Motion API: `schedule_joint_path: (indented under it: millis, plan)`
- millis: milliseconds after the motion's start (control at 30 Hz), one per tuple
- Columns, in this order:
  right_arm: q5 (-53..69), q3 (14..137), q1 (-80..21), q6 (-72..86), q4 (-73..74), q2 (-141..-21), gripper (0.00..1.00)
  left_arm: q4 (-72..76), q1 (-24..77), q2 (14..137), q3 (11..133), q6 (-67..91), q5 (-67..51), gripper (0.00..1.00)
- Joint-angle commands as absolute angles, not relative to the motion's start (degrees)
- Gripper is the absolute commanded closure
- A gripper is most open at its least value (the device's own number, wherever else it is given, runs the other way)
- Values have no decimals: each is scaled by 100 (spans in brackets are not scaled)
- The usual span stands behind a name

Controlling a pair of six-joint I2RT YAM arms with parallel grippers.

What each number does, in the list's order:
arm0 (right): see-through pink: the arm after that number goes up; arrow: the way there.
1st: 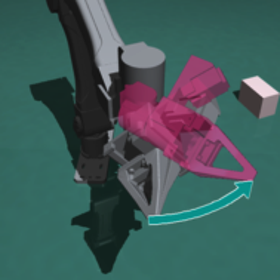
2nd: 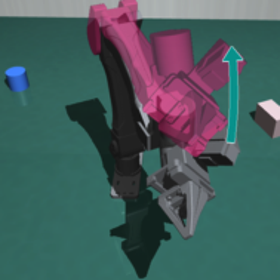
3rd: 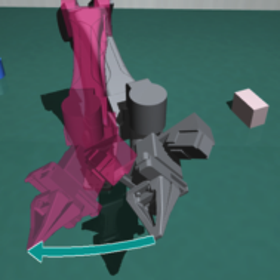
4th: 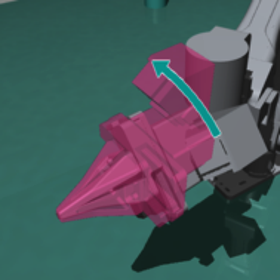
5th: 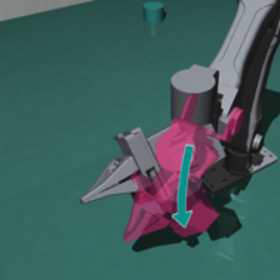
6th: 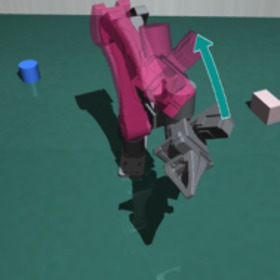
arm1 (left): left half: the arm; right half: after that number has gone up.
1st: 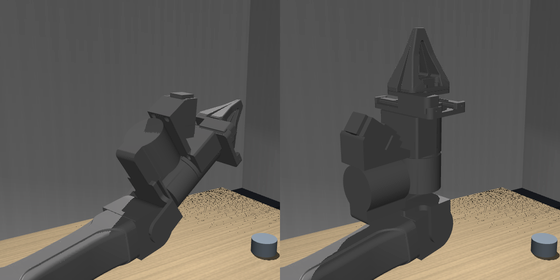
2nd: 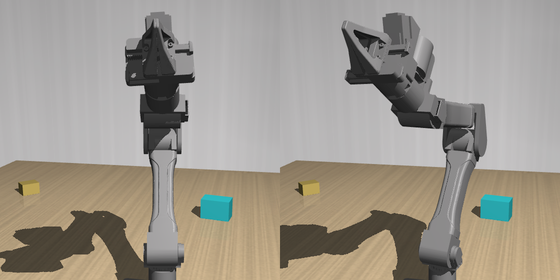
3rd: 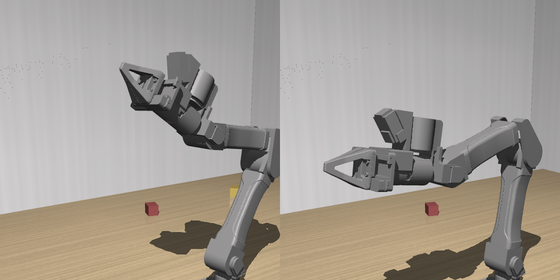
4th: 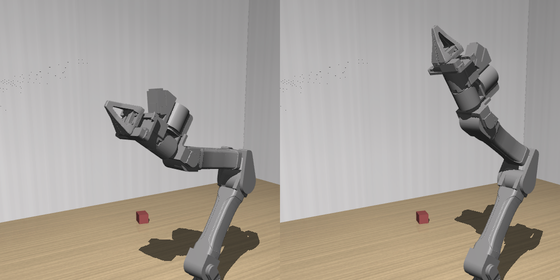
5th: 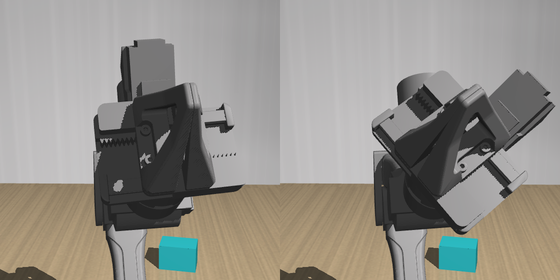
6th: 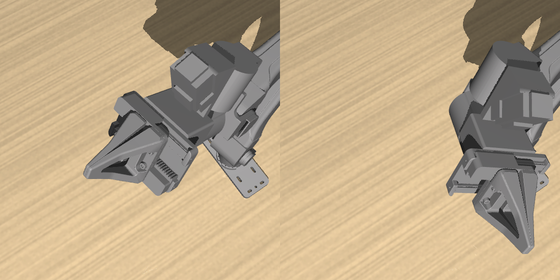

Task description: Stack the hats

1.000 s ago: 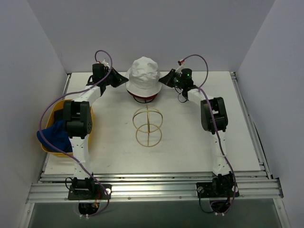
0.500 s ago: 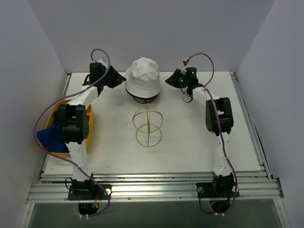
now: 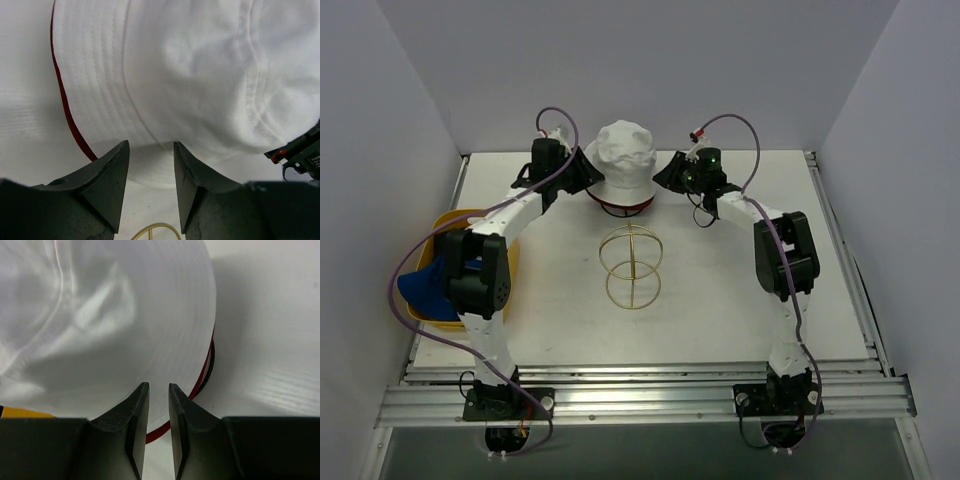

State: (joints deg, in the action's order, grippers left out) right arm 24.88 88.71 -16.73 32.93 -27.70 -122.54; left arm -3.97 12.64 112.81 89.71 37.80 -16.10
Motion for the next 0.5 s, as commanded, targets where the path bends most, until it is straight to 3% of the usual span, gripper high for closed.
schedule_joint_path:
  millis: [0,233,467]
  plan:
    - [2434,8719,-1881,3261,-3155,-12032,81,-325,1362,11223,8833,3603,-1144,51]
    - [2311,8930,-1916,3173,-2971,-12375,82,-659,1336,11382,8833,3674,-652,51]
    - [2031,8562,-1934,3059,-2831,-11813,82,-808,1301,11057,8807,3648,-422,52]
